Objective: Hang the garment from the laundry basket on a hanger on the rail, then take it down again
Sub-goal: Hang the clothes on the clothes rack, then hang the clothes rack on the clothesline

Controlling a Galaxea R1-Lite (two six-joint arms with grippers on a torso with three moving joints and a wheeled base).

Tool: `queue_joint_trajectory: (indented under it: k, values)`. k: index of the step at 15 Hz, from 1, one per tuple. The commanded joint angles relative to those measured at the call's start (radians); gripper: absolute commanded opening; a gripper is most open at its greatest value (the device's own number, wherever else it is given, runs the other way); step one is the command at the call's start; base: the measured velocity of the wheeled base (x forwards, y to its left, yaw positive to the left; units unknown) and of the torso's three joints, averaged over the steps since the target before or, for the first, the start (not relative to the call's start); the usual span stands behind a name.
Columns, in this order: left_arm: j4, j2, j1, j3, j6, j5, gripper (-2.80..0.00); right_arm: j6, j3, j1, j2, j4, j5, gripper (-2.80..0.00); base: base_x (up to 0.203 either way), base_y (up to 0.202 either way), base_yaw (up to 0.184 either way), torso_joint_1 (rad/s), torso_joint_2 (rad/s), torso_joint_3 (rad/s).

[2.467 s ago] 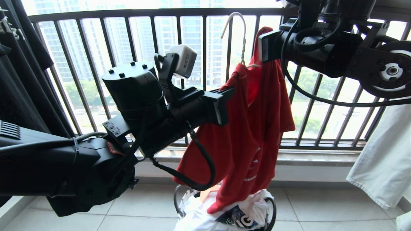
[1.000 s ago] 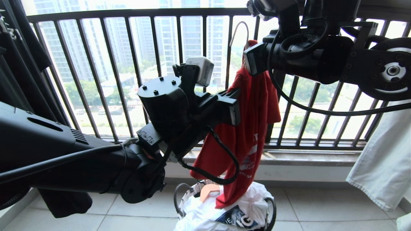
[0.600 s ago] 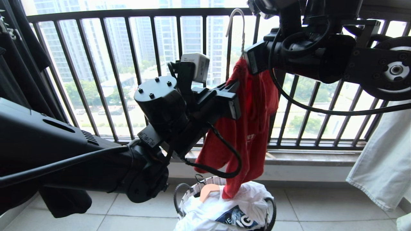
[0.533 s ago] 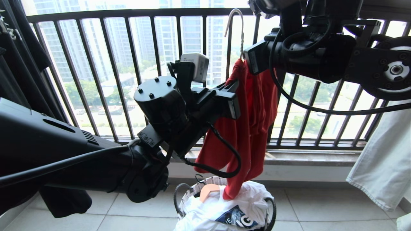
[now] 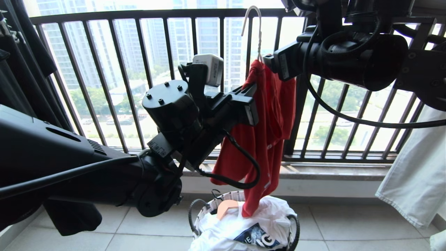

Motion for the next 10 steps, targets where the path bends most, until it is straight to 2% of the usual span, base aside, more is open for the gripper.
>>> queue_joint_trajectory:
  k: [1, 2, 4, 8, 10]
  values:
    - [-0.008, -0.019, 0.016, -0.005, -0.002, -0.001, -2.8, 0.0, 0.08, -0.012, -0.07, -0.008, -0.009, 0.0, 0.0, 0.0, 0.0, 0.0, 0.0, 0.0]
    - [-0.008, -0.027, 0.022, -0.007, -0.004, -0.003, -2.8, 0.0, 0.121, -0.021, -0.105, -0.01, -0.009, -2.8, 0.0, 0.0, 0.0, 0.0, 0.0, 0.0]
    - [-0.004, -0.045, 0.025, -0.005, -0.021, -0.006, -2.8, 0.0, 0.174, -0.038, -0.159, -0.008, -0.007, -2.8, 0.0, 0.0, 0.0, 0.0, 0.0, 0.0]
    - [0.027, -0.073, 0.026, 0.005, -0.053, -0.017, -2.8, -0.001, 0.193, -0.117, -0.202, 0.008, 0.014, -2.8, 0.0, 0.0, 0.0, 0.0, 0.0, 0.0]
    - [0.053, -0.095, 0.026, 0.022, -0.09, -0.059, -2.8, 0.0, 0.186, -0.15, -0.235, 0.123, 0.064, -2.8, 0.0, 0.0, 0.0, 0.0, 0.0, 0.0]
